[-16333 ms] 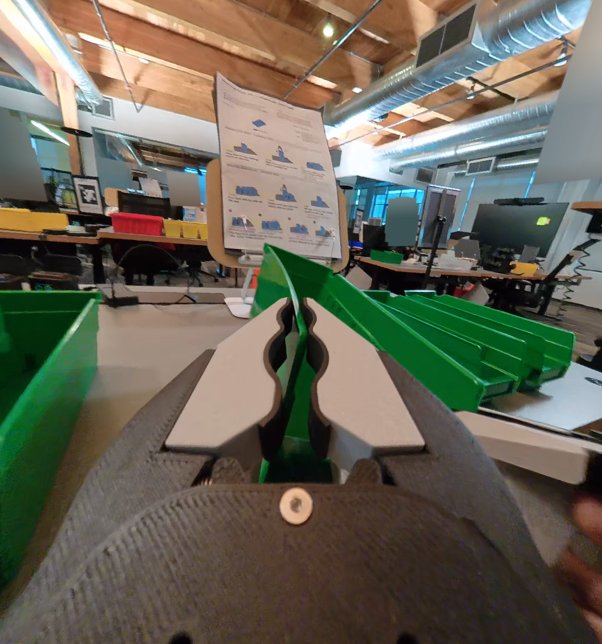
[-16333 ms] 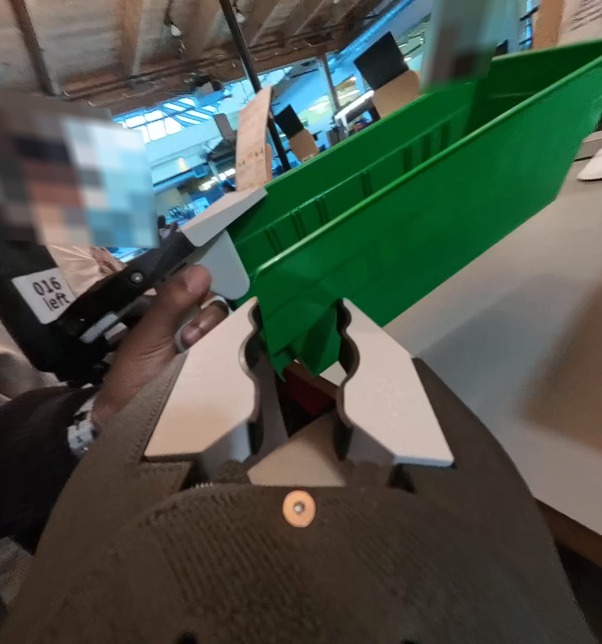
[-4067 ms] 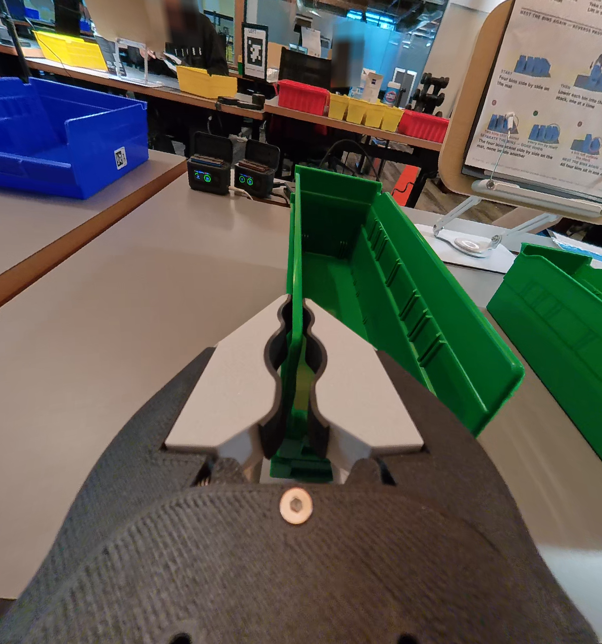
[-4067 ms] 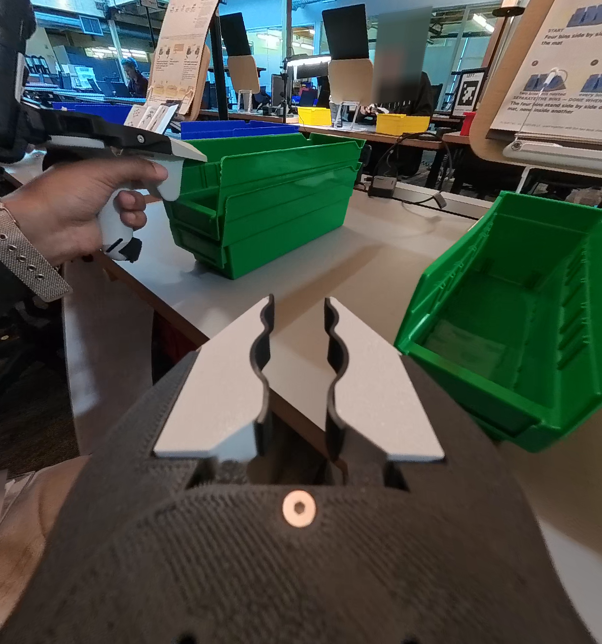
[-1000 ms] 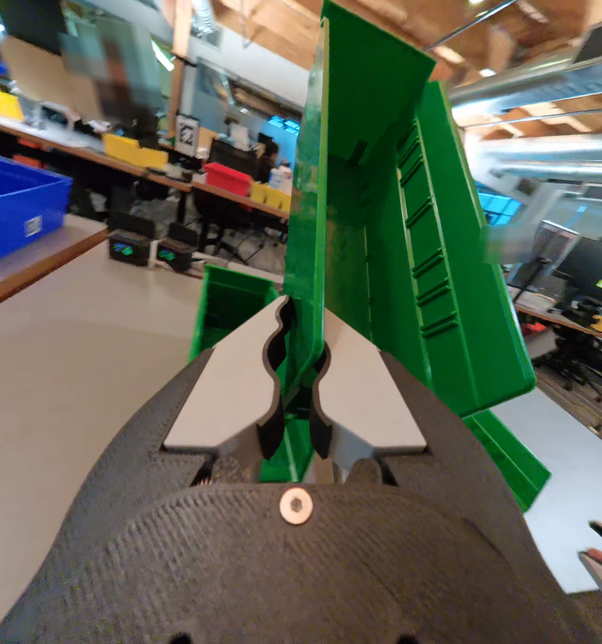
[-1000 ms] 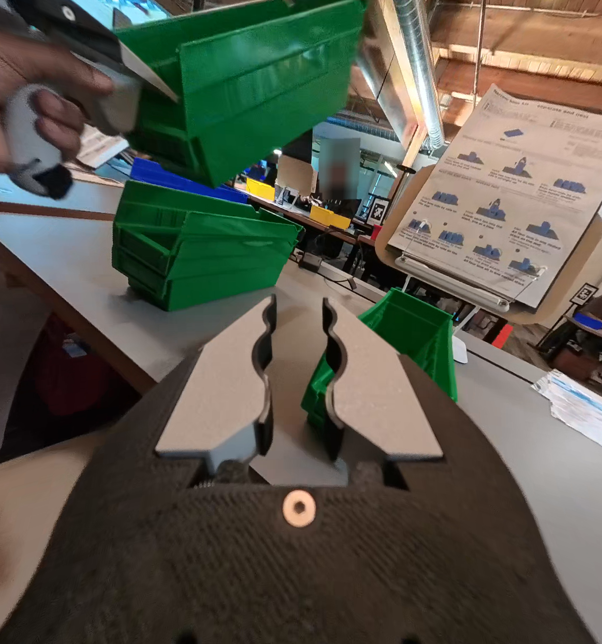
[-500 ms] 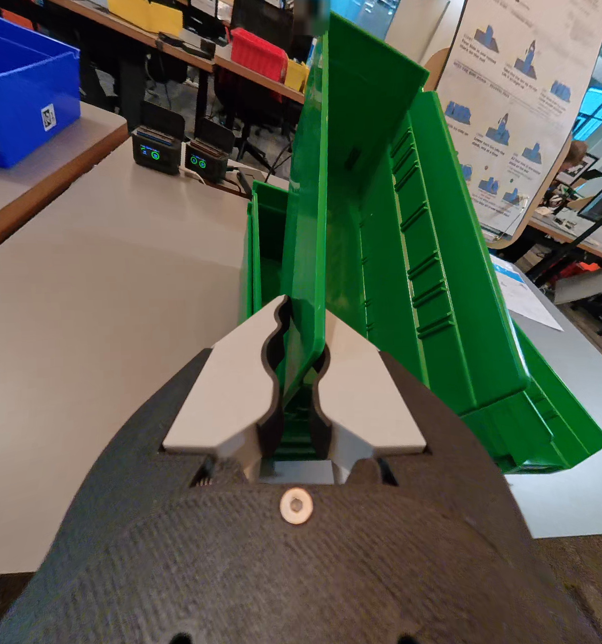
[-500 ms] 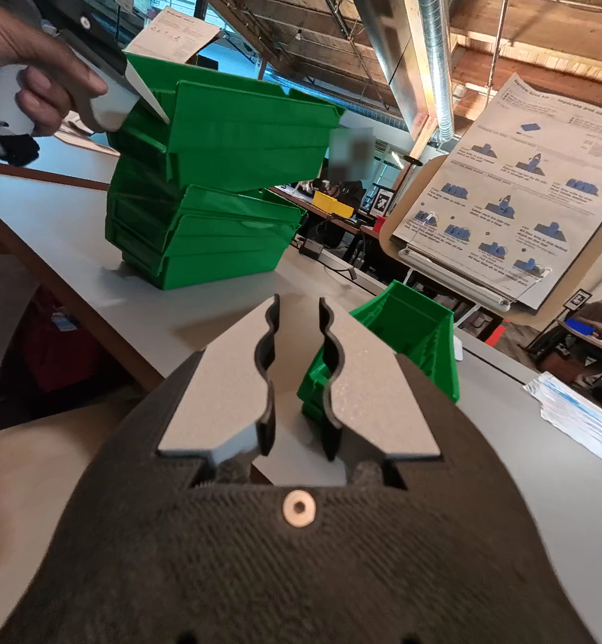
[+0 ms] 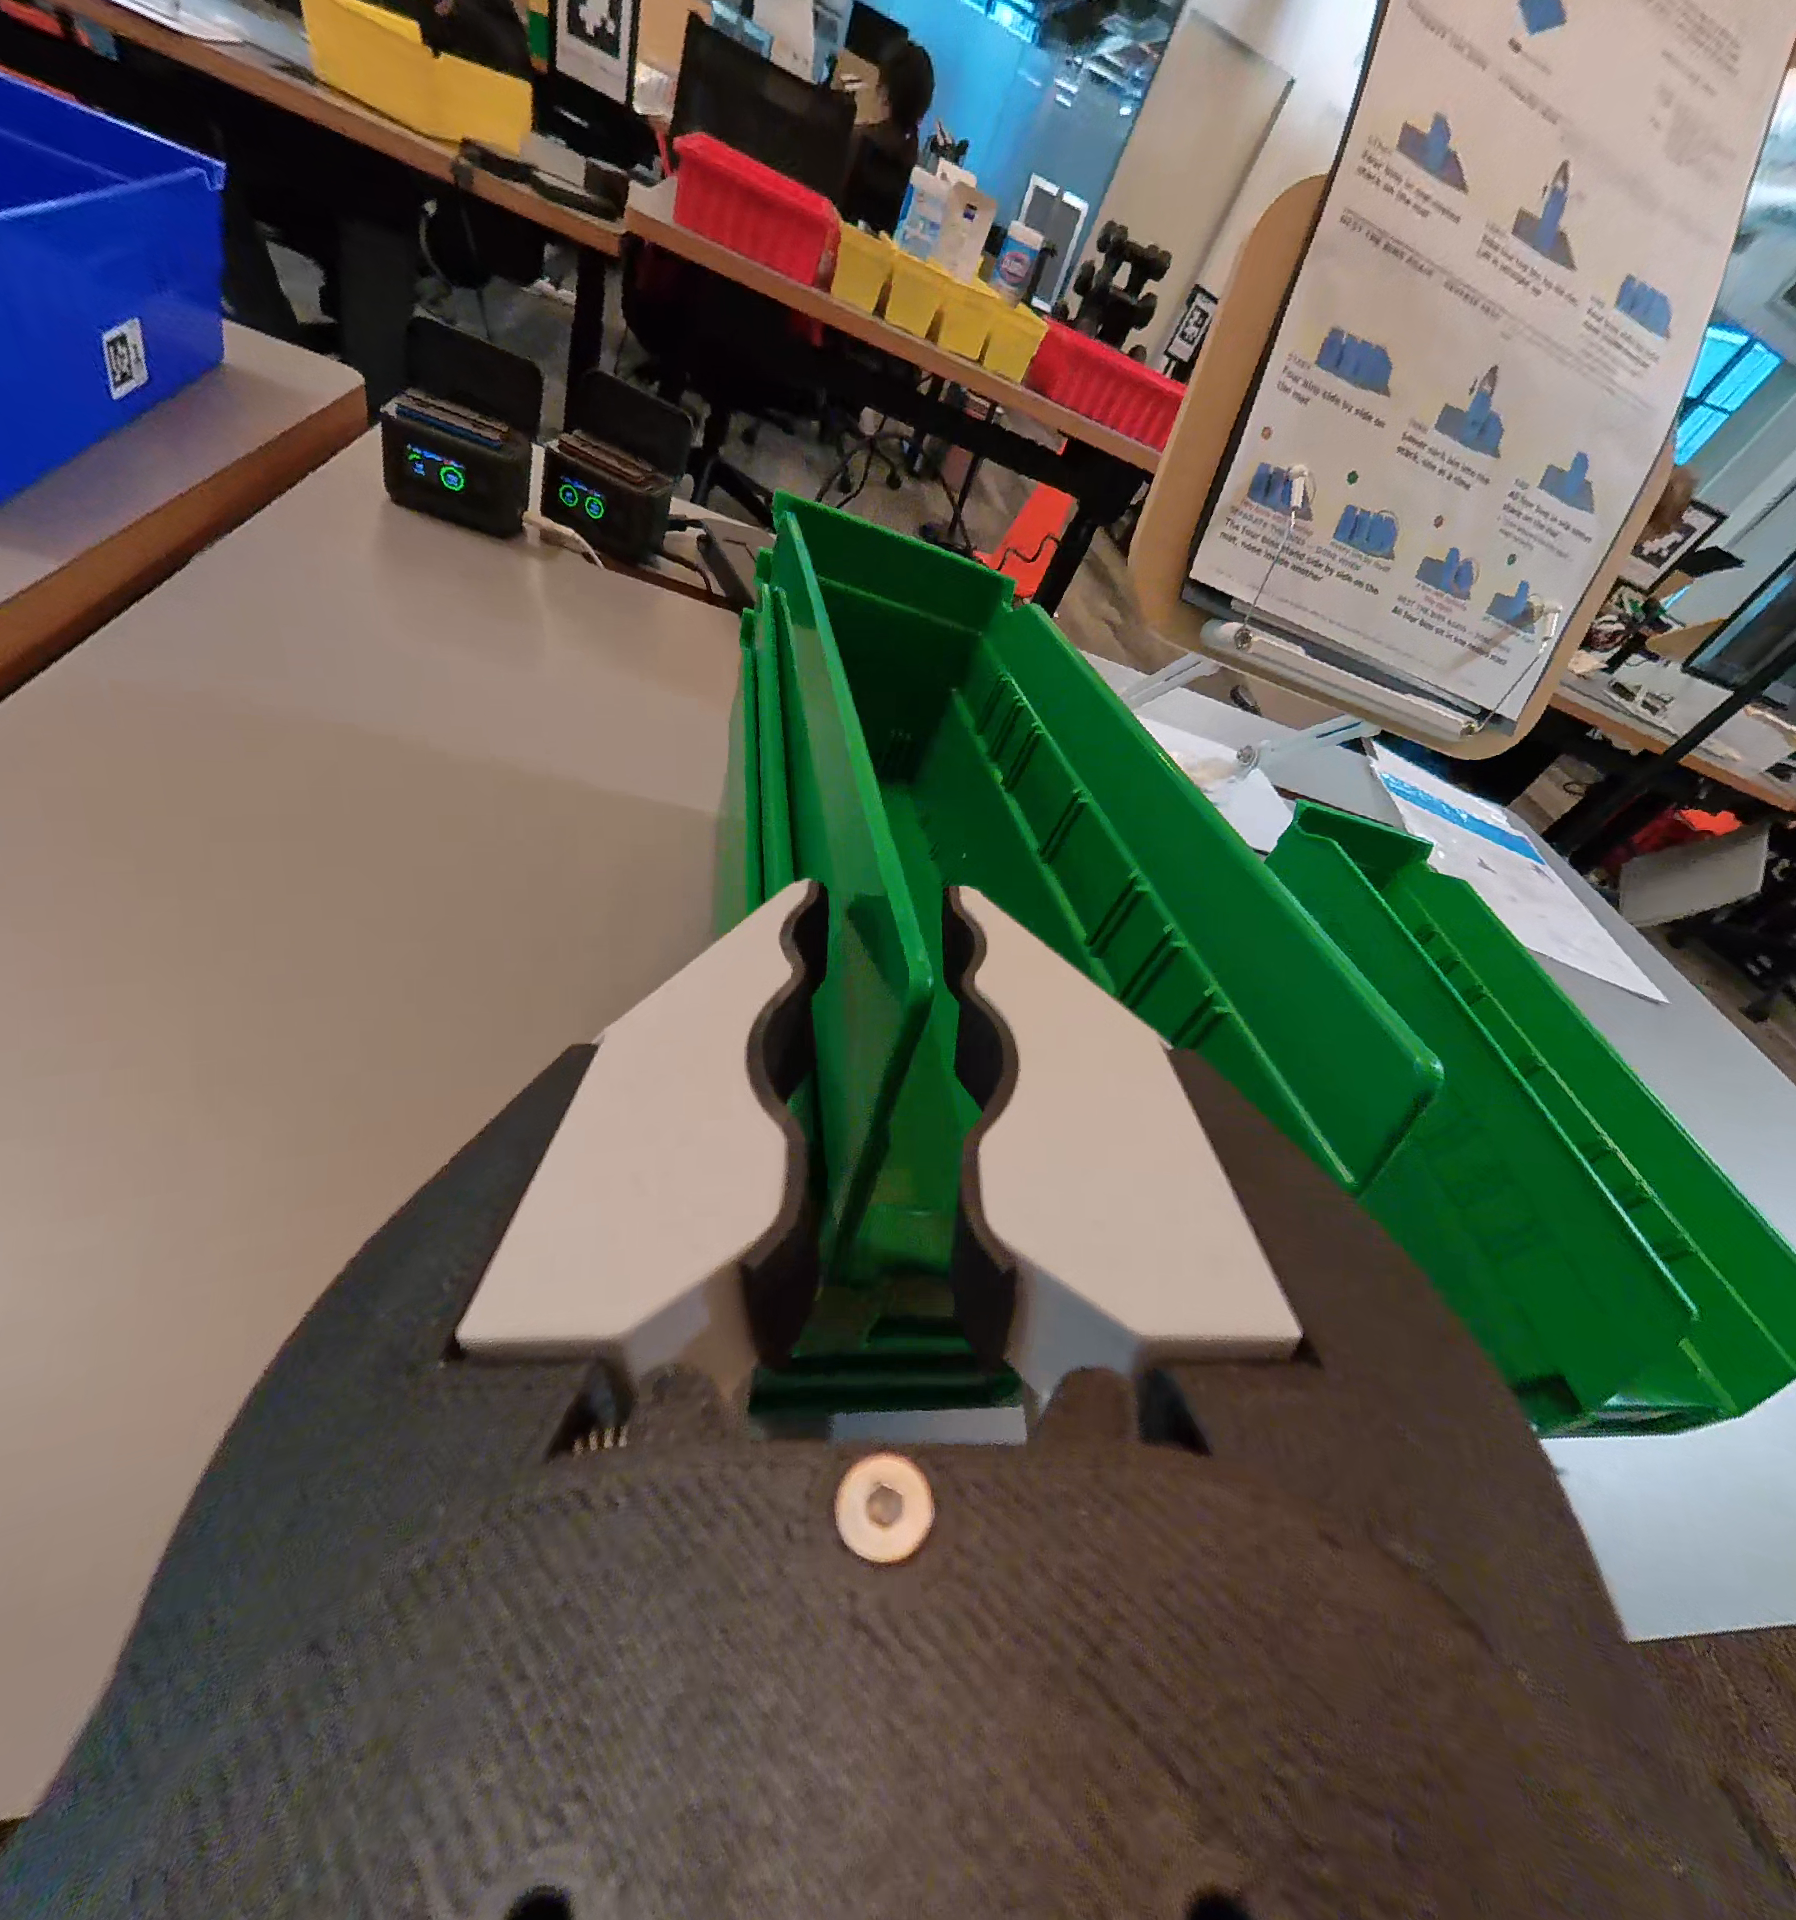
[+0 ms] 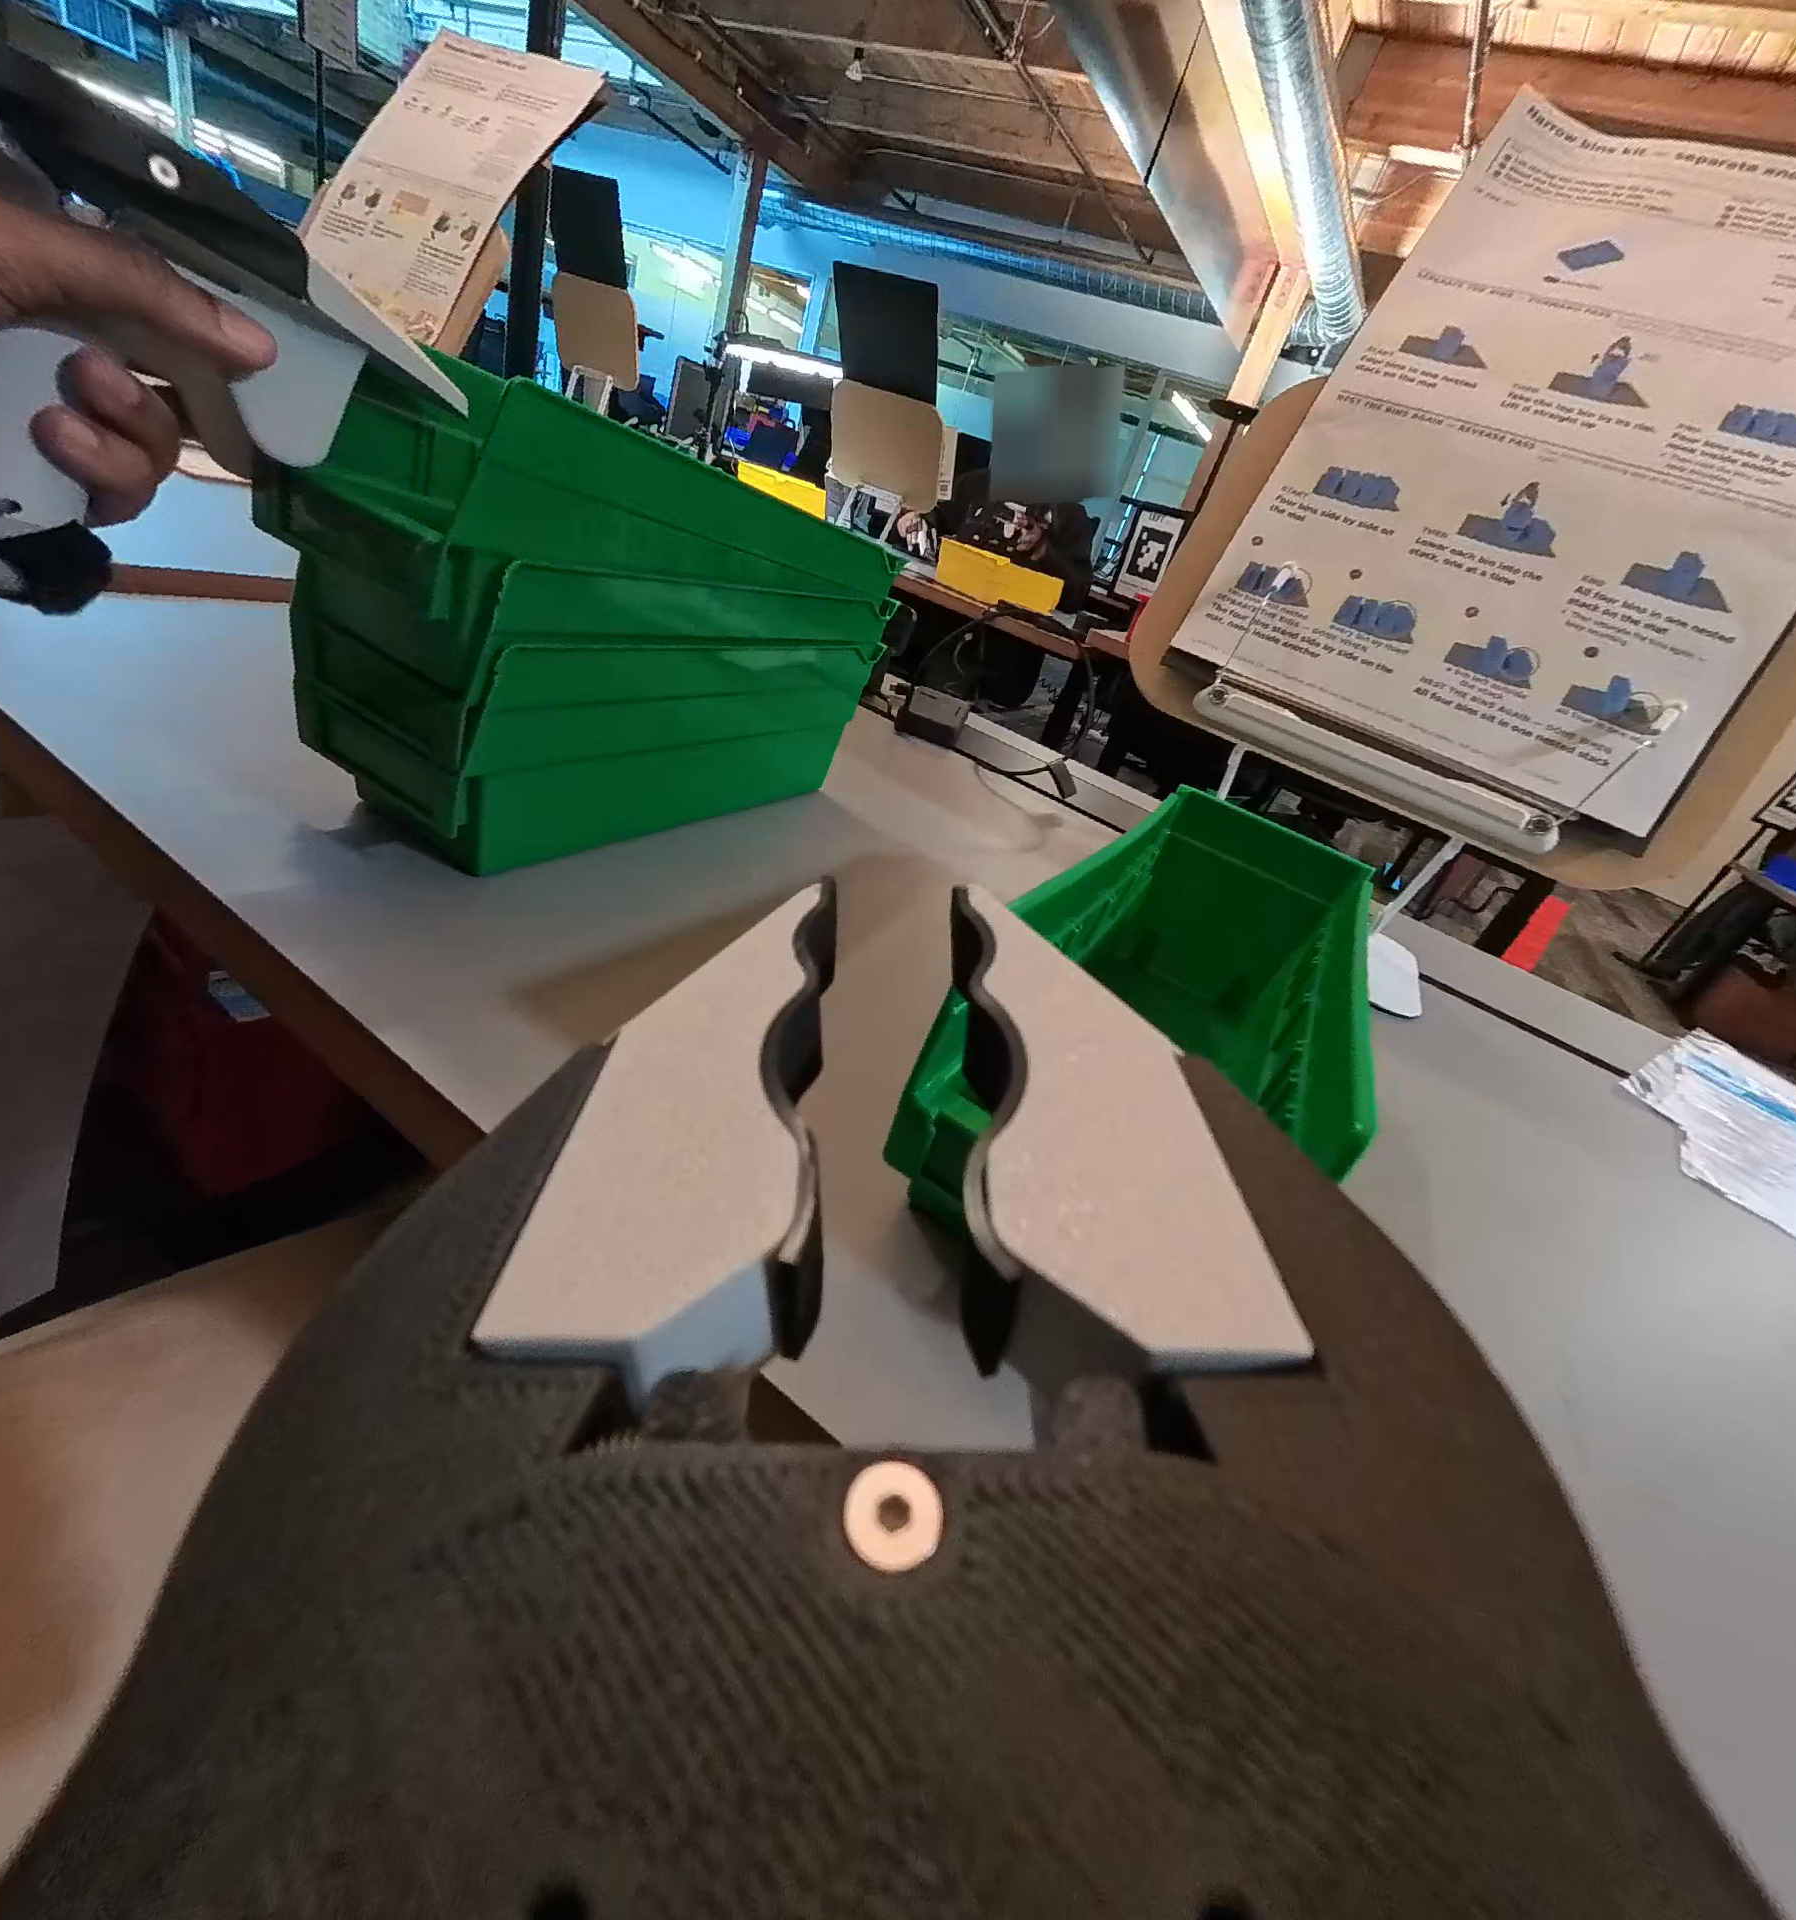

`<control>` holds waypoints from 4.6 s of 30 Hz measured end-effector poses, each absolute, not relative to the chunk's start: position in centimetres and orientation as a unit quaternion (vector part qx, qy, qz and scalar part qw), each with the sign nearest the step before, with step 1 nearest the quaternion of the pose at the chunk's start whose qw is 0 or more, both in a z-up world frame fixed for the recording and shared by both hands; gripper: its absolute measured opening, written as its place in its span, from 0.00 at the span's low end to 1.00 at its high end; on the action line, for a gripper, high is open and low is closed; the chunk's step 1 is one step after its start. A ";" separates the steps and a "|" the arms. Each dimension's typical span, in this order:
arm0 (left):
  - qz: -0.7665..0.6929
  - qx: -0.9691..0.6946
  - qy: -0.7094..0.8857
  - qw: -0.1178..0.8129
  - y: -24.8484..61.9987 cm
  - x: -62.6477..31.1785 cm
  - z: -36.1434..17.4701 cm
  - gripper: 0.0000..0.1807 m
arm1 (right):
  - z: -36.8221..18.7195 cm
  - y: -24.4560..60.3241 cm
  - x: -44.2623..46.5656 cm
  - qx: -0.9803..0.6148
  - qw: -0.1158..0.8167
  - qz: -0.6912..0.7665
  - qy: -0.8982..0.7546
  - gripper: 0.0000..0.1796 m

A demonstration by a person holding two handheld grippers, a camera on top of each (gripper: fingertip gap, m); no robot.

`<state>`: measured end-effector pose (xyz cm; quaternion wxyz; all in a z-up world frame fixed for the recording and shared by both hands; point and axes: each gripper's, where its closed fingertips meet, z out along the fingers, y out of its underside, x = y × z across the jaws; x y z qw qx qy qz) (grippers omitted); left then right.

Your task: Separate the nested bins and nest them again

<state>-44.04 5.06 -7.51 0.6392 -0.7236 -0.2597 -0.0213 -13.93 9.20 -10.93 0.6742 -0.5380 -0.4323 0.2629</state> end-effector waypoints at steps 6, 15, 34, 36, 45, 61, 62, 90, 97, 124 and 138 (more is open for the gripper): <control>-0.021 -0.710 -0.265 0.652 5.2 -44.2 -7.7 0.05 | -11.0 9.1 -14.0 -0.538 0.672 0.264 -0.435 0.12; -0.011 -0.644 -0.272 0.716 4.5 -44.4 -6.0 0.01 | -11.1 9.1 -14.1 -0.538 0.671 0.263 -0.437 0.11; 0.016 -0.517 -0.201 0.832 2.6 -43.0 -1.5 0.00 | -11.4 9.3 -14.1 -0.541 0.666 0.268 -0.438 0.11; 0.029 -0.512 -0.195 0.836 2.6 -43.2 -2.0 0.00 | -11.4 9.2 -14.2 -0.539 0.666 0.267 -0.440 0.11; 0.043 -0.538 -0.220 0.812 3.2 -43.6 -4.3 0.00 | -11.3 9.2 -14.1 -0.539 0.669 0.263 -0.439 0.11; 0.037 -0.558 -0.240 0.793 3.3 -44.0 -5.5 0.01 | -11.4 9.3 -14.0 -0.538 0.670 0.259 -0.441 0.11; 0.035 -0.557 -0.241 0.794 3.3 -44.0 -5.5 0.01 | -11.4 9.3 -14.0 -0.538 0.670 0.259 -0.441 0.11; 0.042 -0.816 -0.108 0.566 2.6 -43.5 -8.2 0.08 | -11.7 9.5 -14.0 -0.544 0.663 0.265 -0.442 0.11; 0.119 -0.761 -0.129 0.624 2.8 -44.8 -6.2 0.00 | -11.7 9.3 -14.1 -0.541 0.664 0.263 -0.444 0.11; 0.145 -0.678 -0.177 0.699 2.1 -44.7 -9.5 0.00 | -11.8 9.7 -14.0 -0.543 0.666 0.254 -0.443 0.11; 0.141 -0.684 -0.179 0.693 1.7 -43.5 -10.0 0.00 | -8.7 14.5 -9.5 -0.571 0.716 0.248 -0.317 0.15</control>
